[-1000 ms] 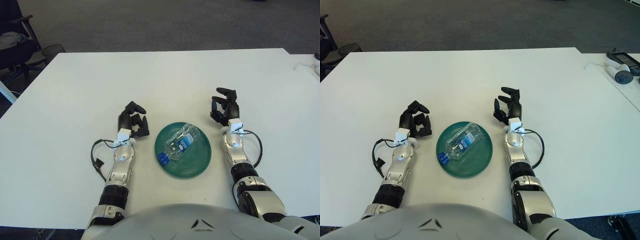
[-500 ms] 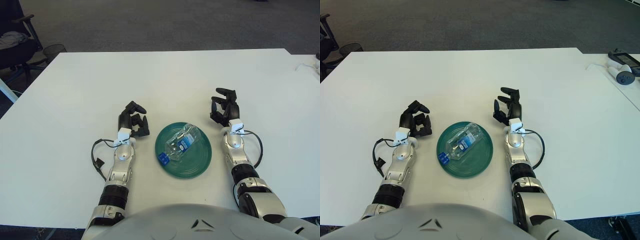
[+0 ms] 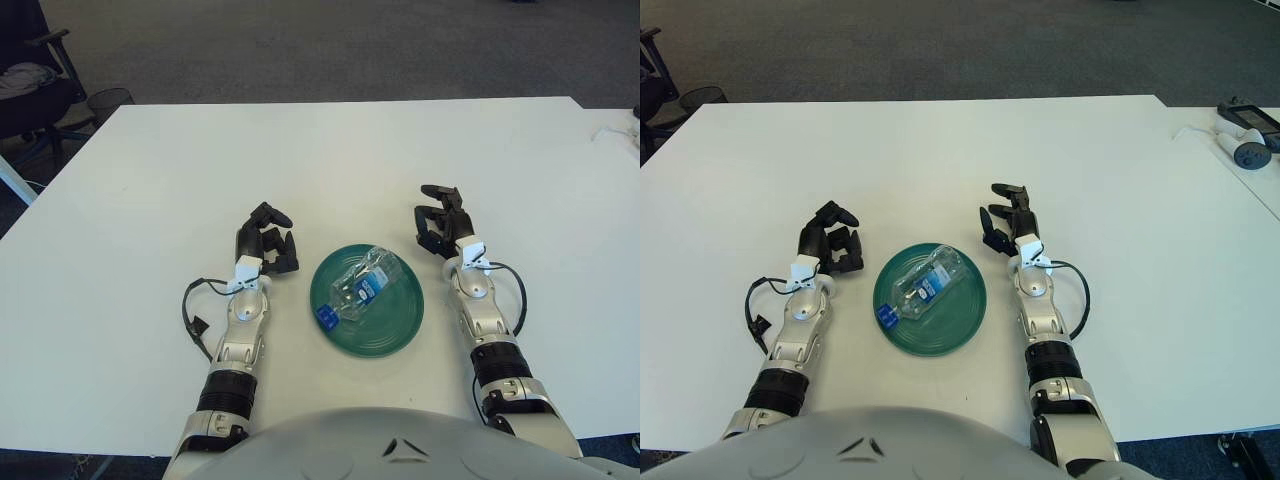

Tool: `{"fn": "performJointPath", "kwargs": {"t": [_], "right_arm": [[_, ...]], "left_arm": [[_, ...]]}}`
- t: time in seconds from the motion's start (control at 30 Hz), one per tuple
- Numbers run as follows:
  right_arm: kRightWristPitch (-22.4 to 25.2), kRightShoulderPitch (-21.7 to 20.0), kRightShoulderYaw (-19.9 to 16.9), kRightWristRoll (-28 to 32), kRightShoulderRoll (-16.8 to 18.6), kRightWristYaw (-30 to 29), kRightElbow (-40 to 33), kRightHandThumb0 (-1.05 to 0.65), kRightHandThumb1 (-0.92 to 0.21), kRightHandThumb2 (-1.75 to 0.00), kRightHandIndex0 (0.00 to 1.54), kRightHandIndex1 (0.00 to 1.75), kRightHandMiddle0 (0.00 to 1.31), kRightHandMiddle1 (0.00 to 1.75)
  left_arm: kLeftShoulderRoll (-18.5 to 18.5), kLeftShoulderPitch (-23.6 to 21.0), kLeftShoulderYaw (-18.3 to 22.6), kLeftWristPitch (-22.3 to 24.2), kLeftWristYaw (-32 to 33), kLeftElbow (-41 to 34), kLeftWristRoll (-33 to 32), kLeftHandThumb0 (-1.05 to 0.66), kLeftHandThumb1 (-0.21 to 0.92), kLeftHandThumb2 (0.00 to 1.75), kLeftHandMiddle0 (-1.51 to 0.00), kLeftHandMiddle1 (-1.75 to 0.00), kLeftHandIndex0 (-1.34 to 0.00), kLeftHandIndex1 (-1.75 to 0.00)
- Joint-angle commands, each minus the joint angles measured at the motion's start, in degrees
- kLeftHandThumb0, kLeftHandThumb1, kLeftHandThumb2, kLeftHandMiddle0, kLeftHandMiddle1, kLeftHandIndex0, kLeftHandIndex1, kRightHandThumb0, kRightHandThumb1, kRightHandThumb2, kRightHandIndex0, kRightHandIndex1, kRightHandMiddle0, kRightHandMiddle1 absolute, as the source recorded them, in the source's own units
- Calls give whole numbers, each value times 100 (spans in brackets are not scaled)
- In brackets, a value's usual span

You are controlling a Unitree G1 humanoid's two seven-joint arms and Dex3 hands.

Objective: Put the bottle into the plate.

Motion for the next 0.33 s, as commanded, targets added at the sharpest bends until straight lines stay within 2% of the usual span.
{"fn": "performJointPath", "kwargs": {"t": [0.0, 0.3], "right_arm": [[806, 489, 86, -56, -44, 165, -241, -59, -86, -63, 28, 104, 0, 87], [1113, 603, 128, -13, -75, 279, -602, -60, -89, -60, 29, 105, 0, 87]], "left_arm": [[59, 155, 31, 164, 5, 119, 39, -56, 12, 156, -130, -175, -78, -175], [63, 149, 28, 185, 21, 123, 65, -56, 11, 157, -129, -175, -78, -175]]}}
